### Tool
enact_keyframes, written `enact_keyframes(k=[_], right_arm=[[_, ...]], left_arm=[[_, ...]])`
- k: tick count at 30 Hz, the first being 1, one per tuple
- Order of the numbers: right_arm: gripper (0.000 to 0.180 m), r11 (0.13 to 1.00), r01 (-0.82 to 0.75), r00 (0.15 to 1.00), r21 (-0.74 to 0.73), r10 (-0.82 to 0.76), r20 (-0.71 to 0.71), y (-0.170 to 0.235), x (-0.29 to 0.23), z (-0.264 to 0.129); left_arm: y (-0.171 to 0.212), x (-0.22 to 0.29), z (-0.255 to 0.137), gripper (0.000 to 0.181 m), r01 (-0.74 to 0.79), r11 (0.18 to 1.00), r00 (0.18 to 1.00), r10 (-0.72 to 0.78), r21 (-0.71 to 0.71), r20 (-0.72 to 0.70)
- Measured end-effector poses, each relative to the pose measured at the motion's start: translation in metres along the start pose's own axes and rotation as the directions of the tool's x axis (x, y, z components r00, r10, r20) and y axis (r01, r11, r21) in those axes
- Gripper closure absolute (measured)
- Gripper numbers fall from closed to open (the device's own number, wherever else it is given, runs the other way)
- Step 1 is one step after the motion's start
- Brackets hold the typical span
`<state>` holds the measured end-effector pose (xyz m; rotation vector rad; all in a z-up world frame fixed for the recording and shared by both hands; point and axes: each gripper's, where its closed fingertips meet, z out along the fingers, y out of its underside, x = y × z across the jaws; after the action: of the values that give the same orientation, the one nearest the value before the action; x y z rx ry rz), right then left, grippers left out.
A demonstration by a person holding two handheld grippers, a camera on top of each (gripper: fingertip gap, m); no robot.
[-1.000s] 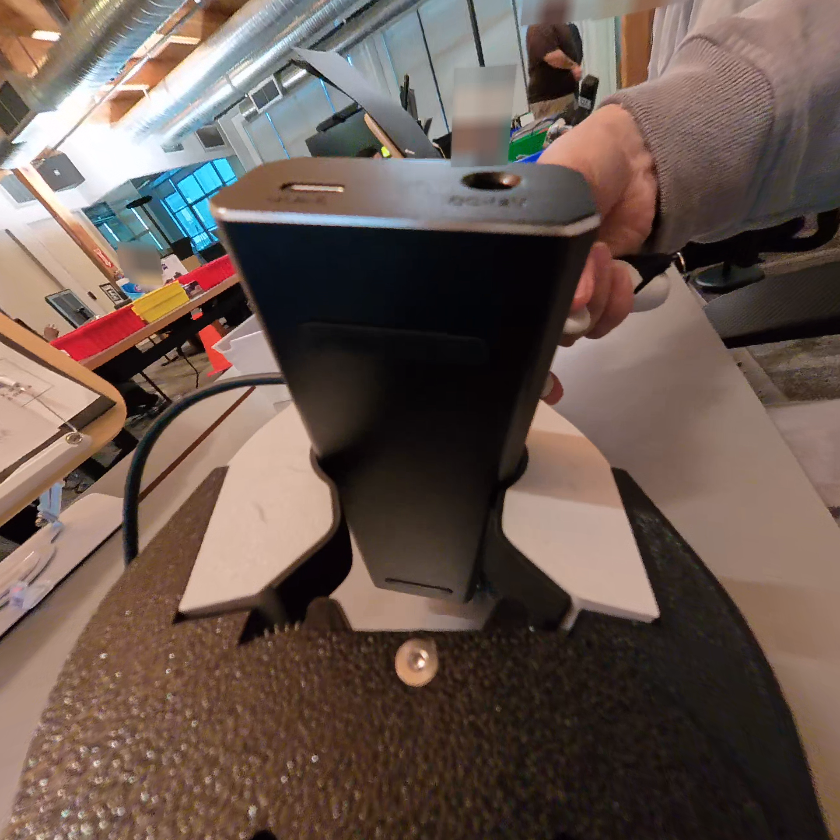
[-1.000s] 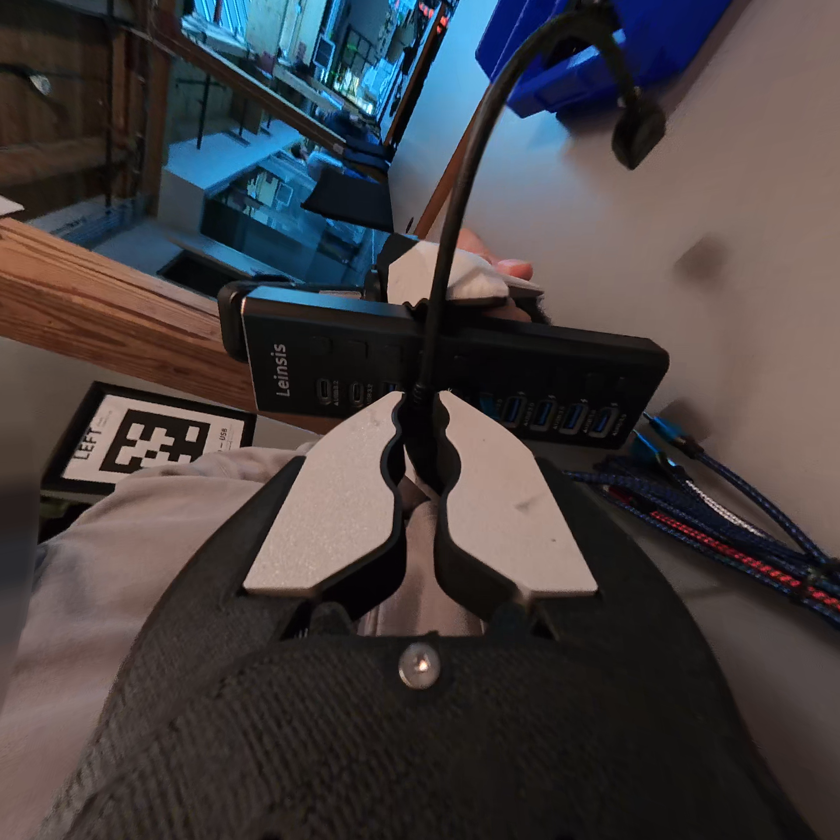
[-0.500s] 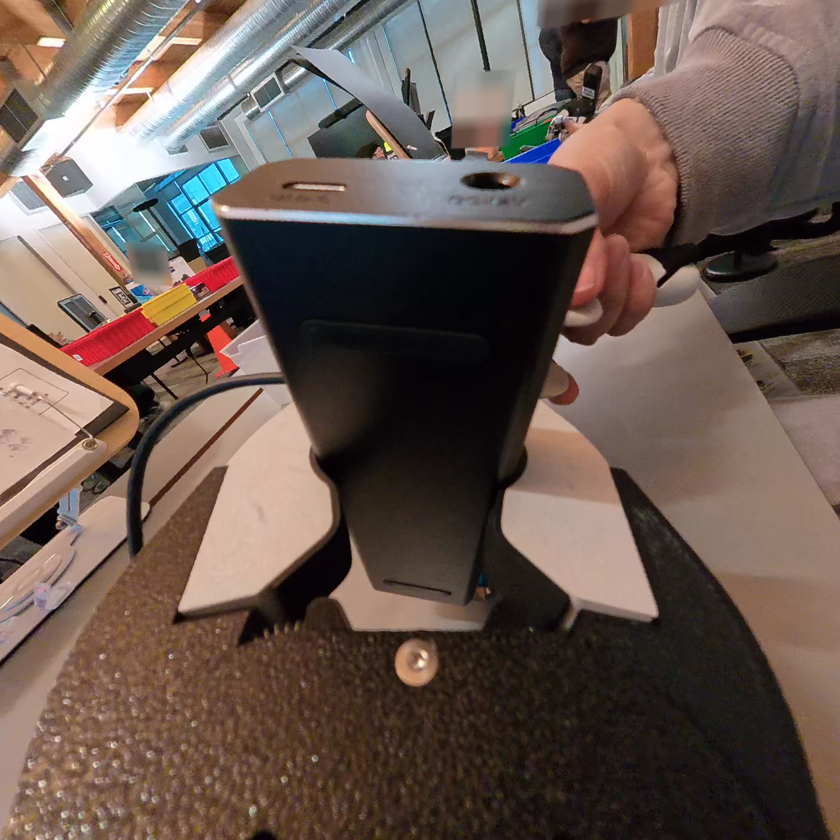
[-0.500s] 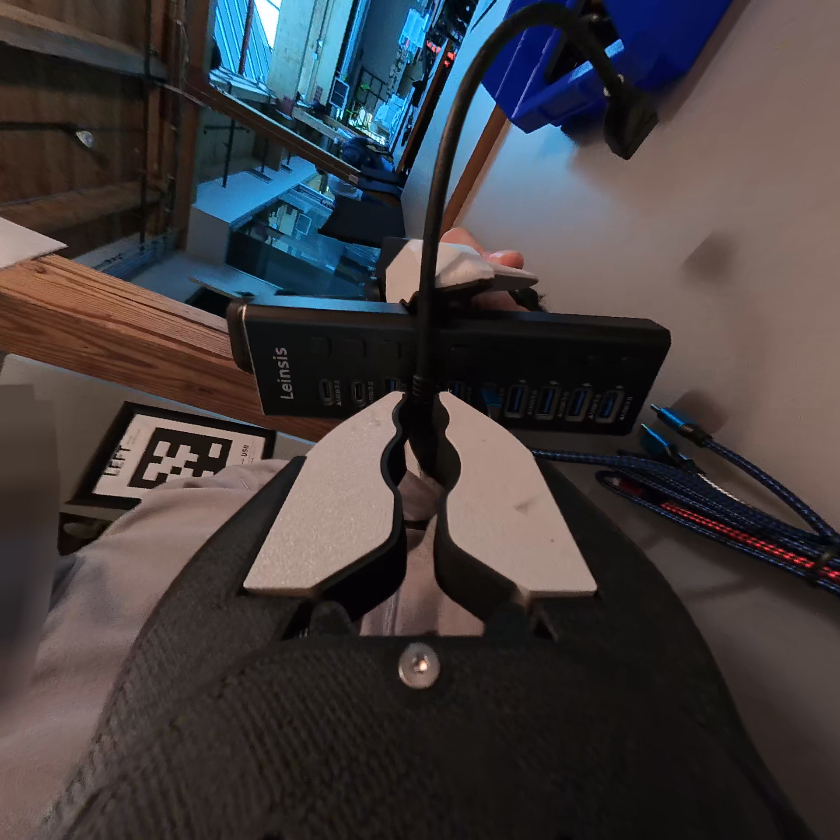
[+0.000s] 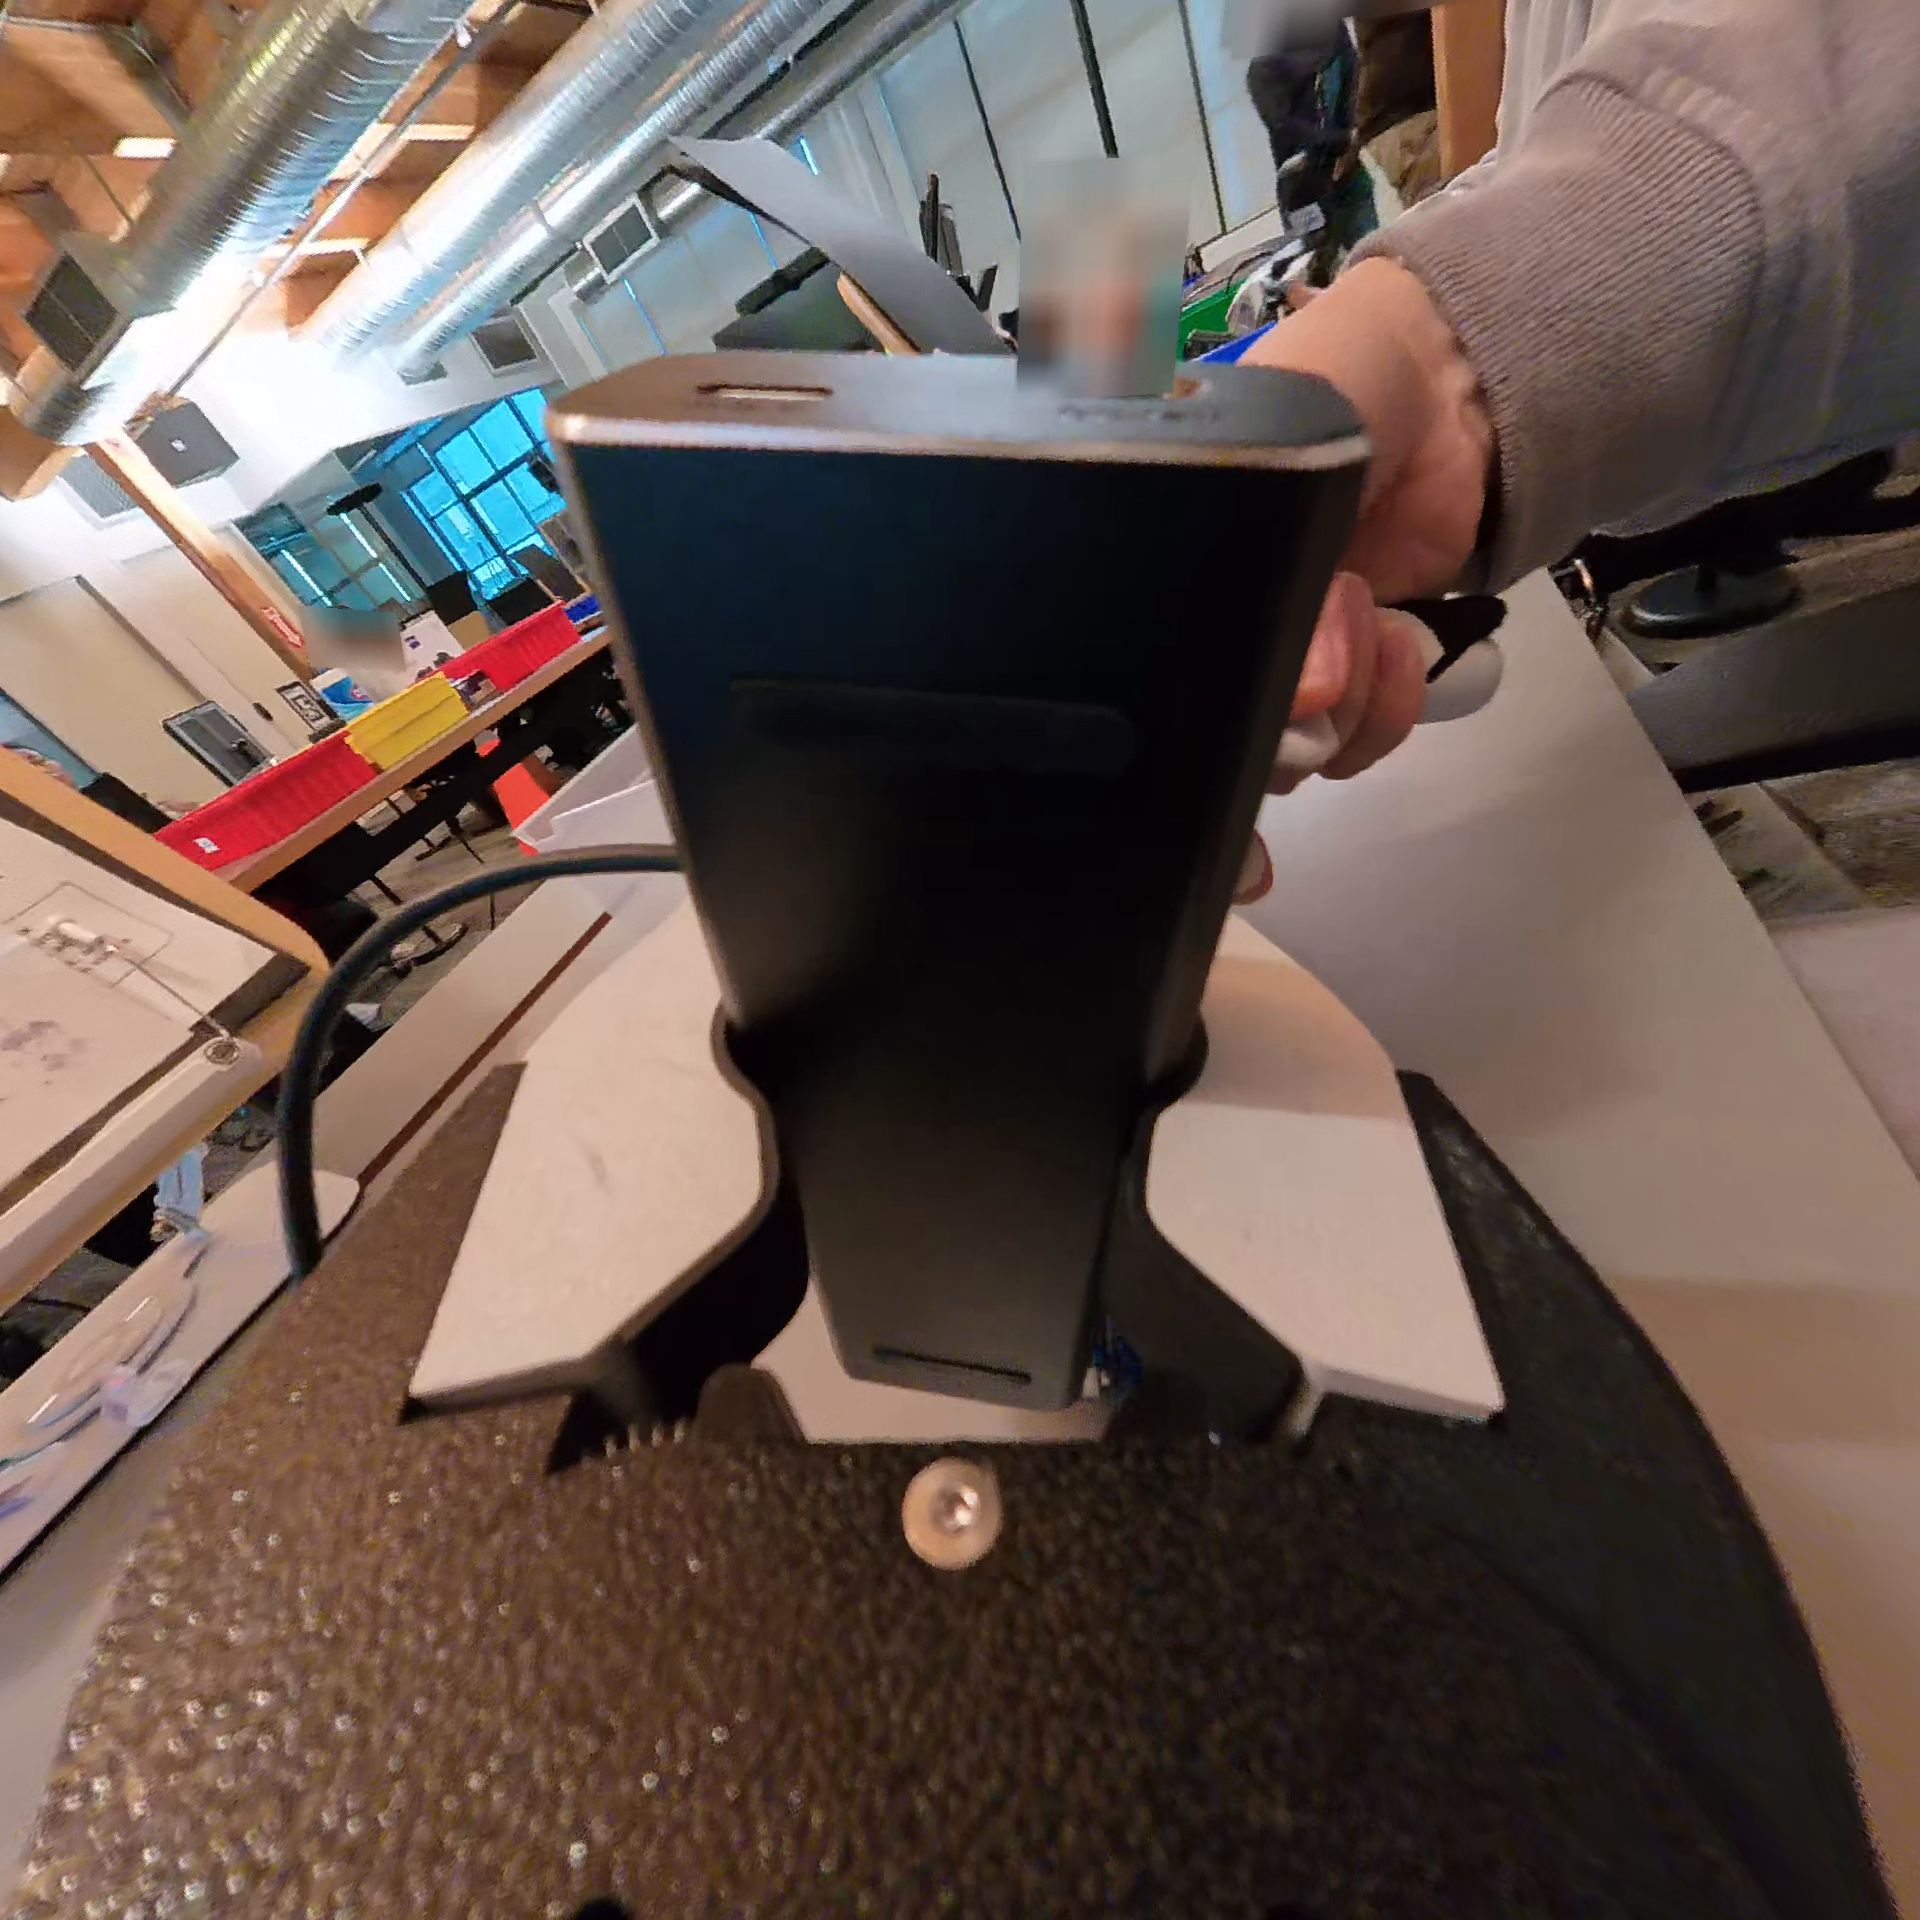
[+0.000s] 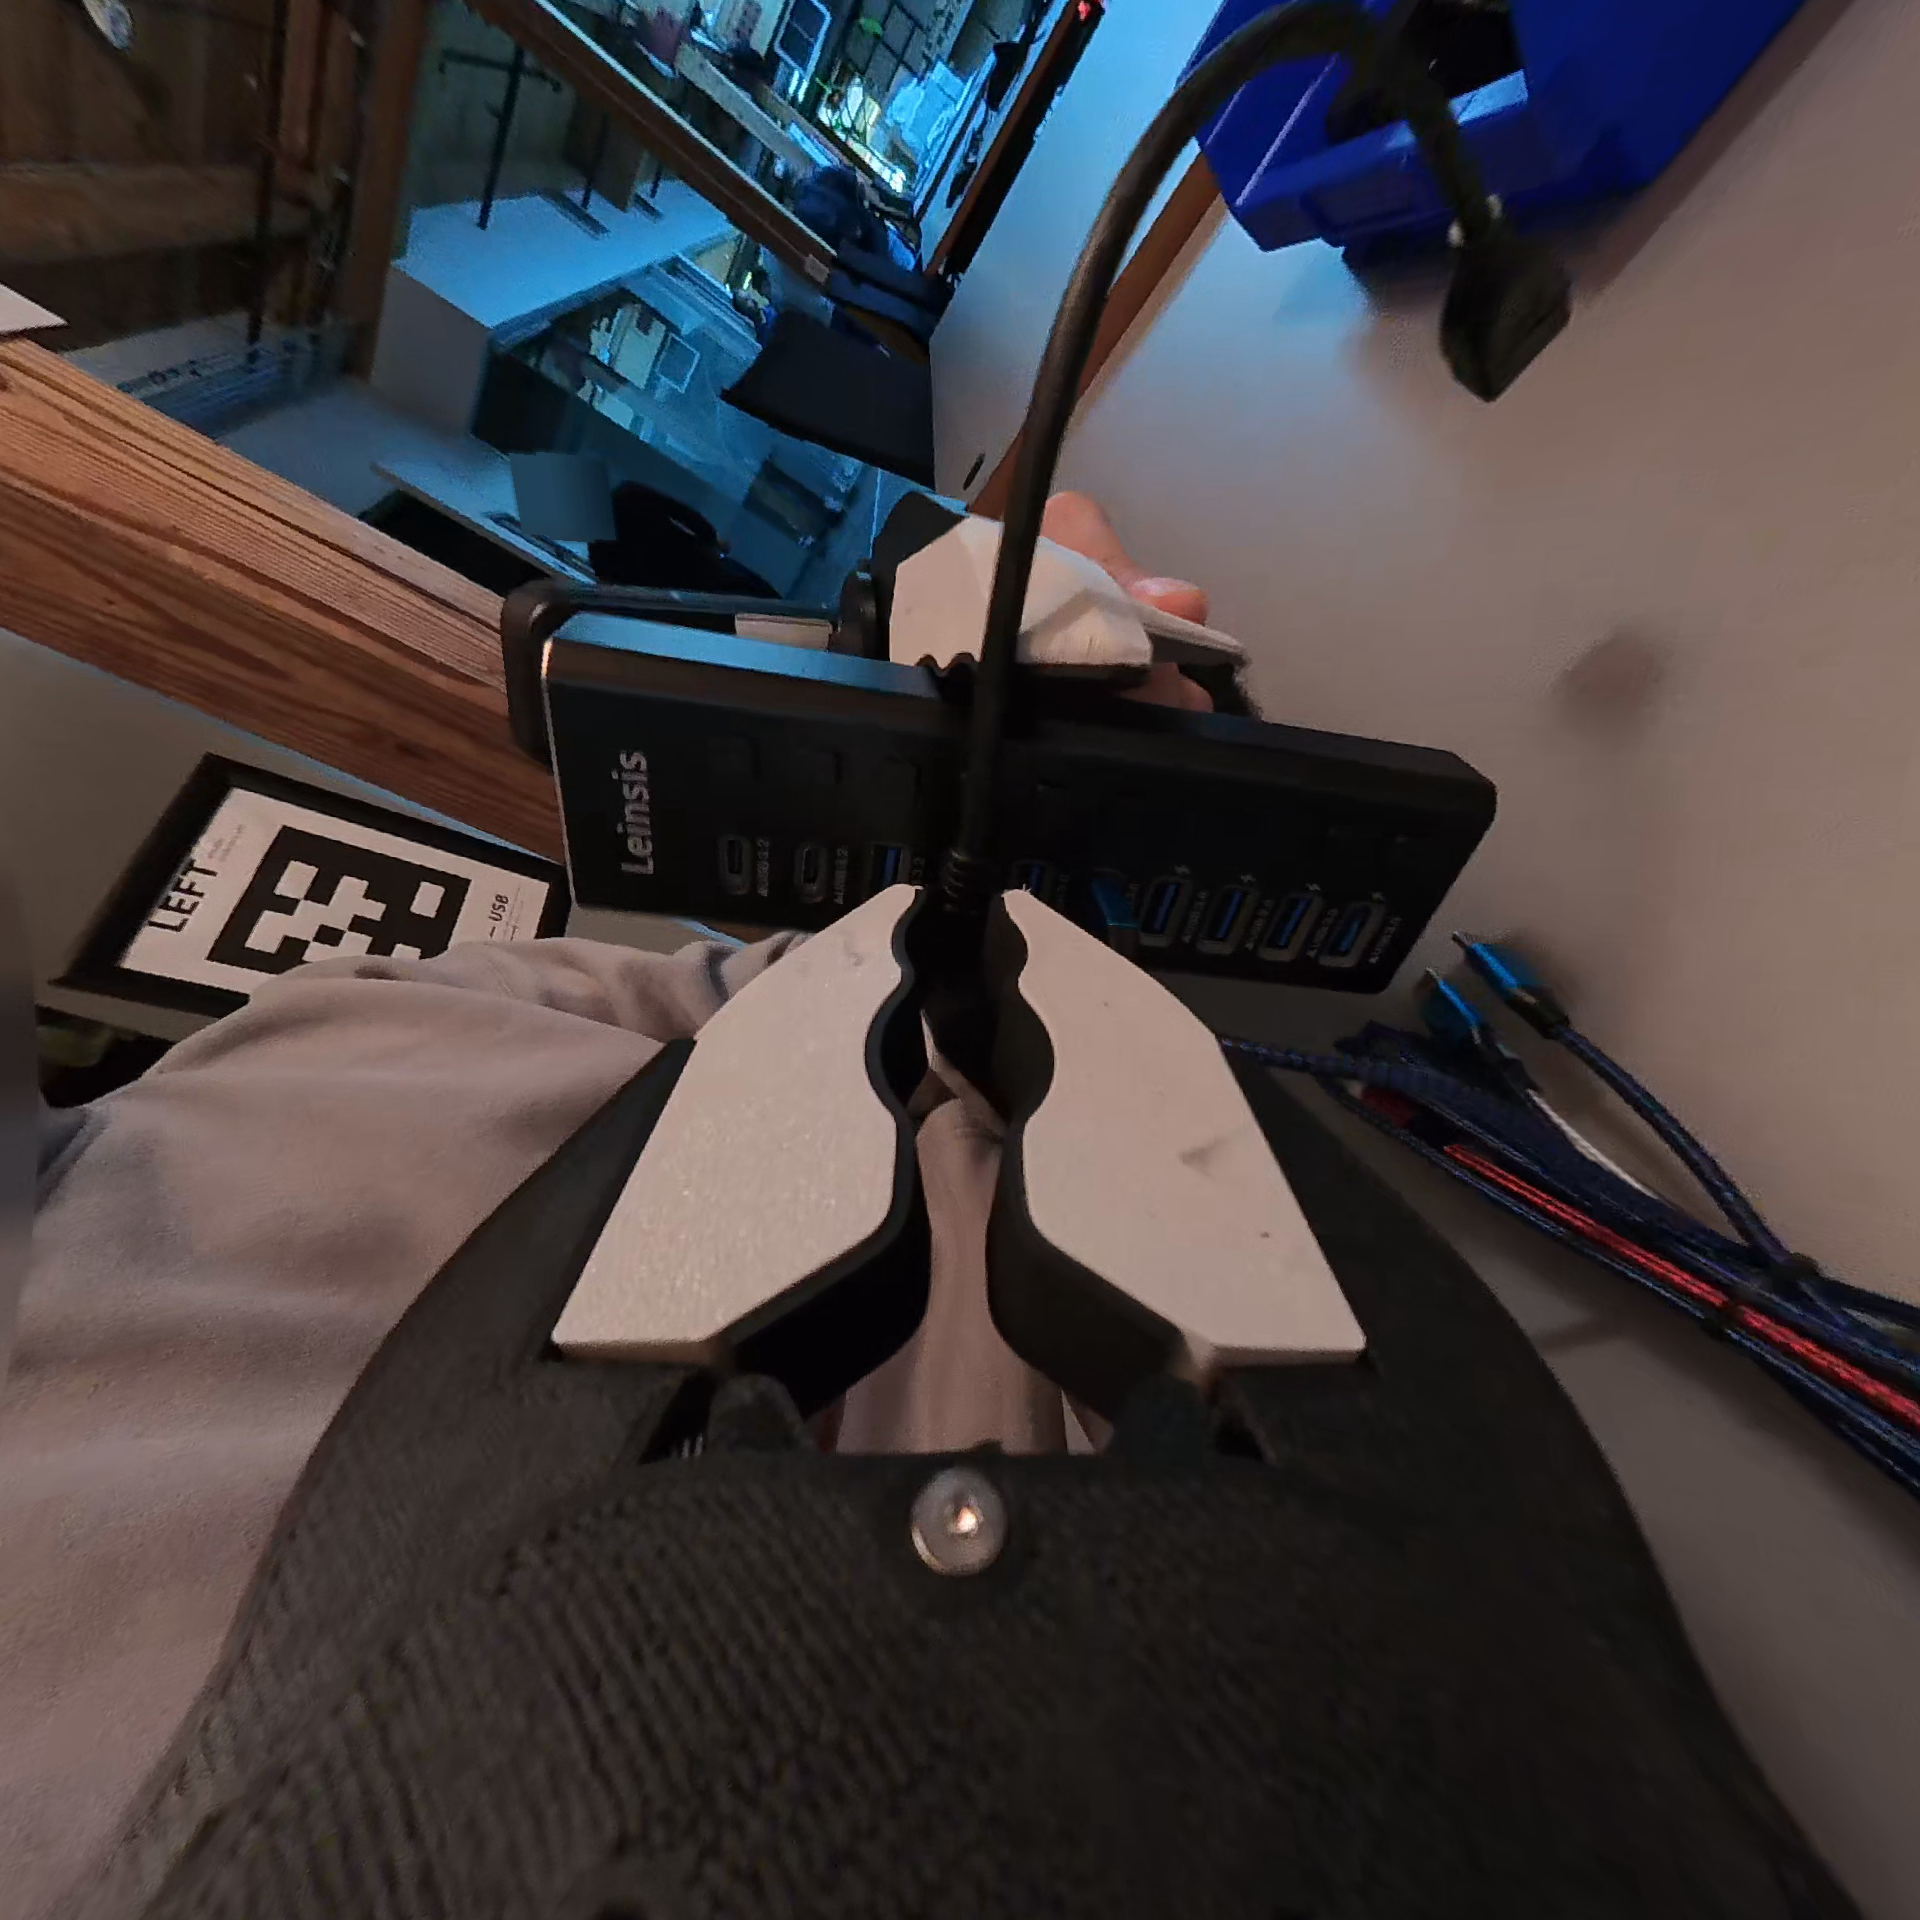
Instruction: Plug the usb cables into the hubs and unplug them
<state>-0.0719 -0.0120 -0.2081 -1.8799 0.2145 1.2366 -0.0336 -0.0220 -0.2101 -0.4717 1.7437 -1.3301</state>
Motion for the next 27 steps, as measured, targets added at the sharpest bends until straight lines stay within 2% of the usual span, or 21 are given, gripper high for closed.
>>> enact_keyframes(k=[1, 2, 3, 5, 6, 7, 8, 9, 11, 13, 15, 17, 19, 20, 22, 24, 27], right_arm=[[0.169, 0.998, -0.010, 0.999, 0.061, 0.012, -0.030, -0.008, 0.005, -0.012], [0.169, 0.983, -0.014, 0.995, 0.184, 0.032, -0.094, -0.025, 0.018, -0.044], [0.170, 0.949, -0.059, 0.991, 0.308, 0.092, -0.096, -0.037, 0.025, -0.082], [0.170, 0.959, 0.001, 0.972, 0.283, 0.065, -0.225, -0.029, 0.038, -0.115], [0.170, 0.944, 0.011, 0.986, 0.329, 0.045, -0.163, -0.038, 0.020, -0.118], [0.170, 0.948, 0.071, 0.987, 0.309, -0.023, -0.159, -0.047, 0.003, -0.120], [0.170, 0.939, 0.193, 0.962, 0.284, -0.125, -0.242, -0.058, -0.007, -0.131], [0.170, 0.908, 0.259, 0.948, 0.329, -0.173, -0.268, -0.076, -0.024, -0.149], [0.170, 0.862, 0.267, 0.960, 0.432, -0.197, -0.200, -0.100, -0.066, -0.185], [0.170, 0.837, 0.371, 0.901, 0.402, -0.221, -0.372, -0.109, -0.072, -0.222], [0.171, 0.859, 0.424, 0.833, 0.287, -0.246, -0.495, -0.104, -0.072, -0.253], [0.171, 0.851, 0.507, 0.711, 0.135, -0.325, -0.623, -0.096, -0.069, -0.283], [0.171, 0.844, 0.515, 0.482, -0.153, -0.433, -0.762, -0.083, -0.047, -0.322], [0.171, 0.825, 0.483, 0.382, -0.294, -0.501, -0.776, -0.074, -0.036, -0.338], [0.171, 0.813, 0.363, 0.258, -0.455, -0.557, -0.789, -0.065, -0.010, -0.366], [0.171, 0.774, 0.302, 0.234, -0.557, -0.626, -0.743, -0.057, 0.012, -0.369], [0.171, 0.714, 0.159, 0.150, -0.682, -0.700, -0.698, -0.049, 0.046, -0.377]], left_arm=[[0.000, -0.001, -0.002, 0.103, 0.005, 1.000, 1.000, -0.005, 0.000, 0.003], [0.000, -0.015, -0.015, 0.107, 0.021, 1.000, 0.998, -0.022, 0.022, 0.057], [-0.002, -0.035, -0.038, 0.107, 0.084, 0.994, 0.991, -0.091, 0.071, 0.100], [-0.006, -0.069, -0.077, 0.107, 0.111, 0.984, 0.973, -0.135, 0.136, 0.185], [-0.014, -0.077, -0.085, 0.108, 0.116, 0.976, 0.967, -0.152, 0.182, 0.202], [-0.021, -0.081, -0.086, 0.108, 0.120, 0.972, 0.963, -0.163, 0.202, 0.213], [-0.023, -0.081, -0.083, 0.108, 0.097, 0.980, 0.966, -0.134, 0.172, 0.222], [-0.021, -0.077, -0.079, 0.108, 0.064, 0.990, 0.971, -0.090, 0.122, 0.220], [-0.021, -0.068, -0.074, 0.108, 0.046, 0.995, 0.978, -0.064, 0.092, 0.198], [-0.018, -0.062, -0.071, 0.108, 0.033, 0.997, 0.982, -0.044, 0.065, 0.182], [-0.017, -0.063, -0.070, 0.108, 0.033, 0.998, 0.981, -0.043, 0.056, 0.187], [-0.023, -0.064, -0.070, 0.108, 0.060, 0.992, 0.981, -0.079, 0.107, 0.177], [-0.027, -0.065, -0.070, 0.108, 0.077, 0.988, 0.979, -0.101, 0.136, 0.178], [-0.028, -0.066, -0.070, 0.108, 0.076, 0.988, 0.978, -0.100, 0.137, 0.183], [-0.029, -0.066, -0.070, 0.108, 0.065, 0.989, 0.978, -0.089, 0.129, 0.189], [-0.033, -0.067, -0.069, 0.108, 0.070, 0.989, 0.976, -0.095, 0.131, 0.198], [-0.046, -0.067, -0.068, 0.108, 0.103, 0.984, 0.973, -0.131, 0.147, 0.192]])
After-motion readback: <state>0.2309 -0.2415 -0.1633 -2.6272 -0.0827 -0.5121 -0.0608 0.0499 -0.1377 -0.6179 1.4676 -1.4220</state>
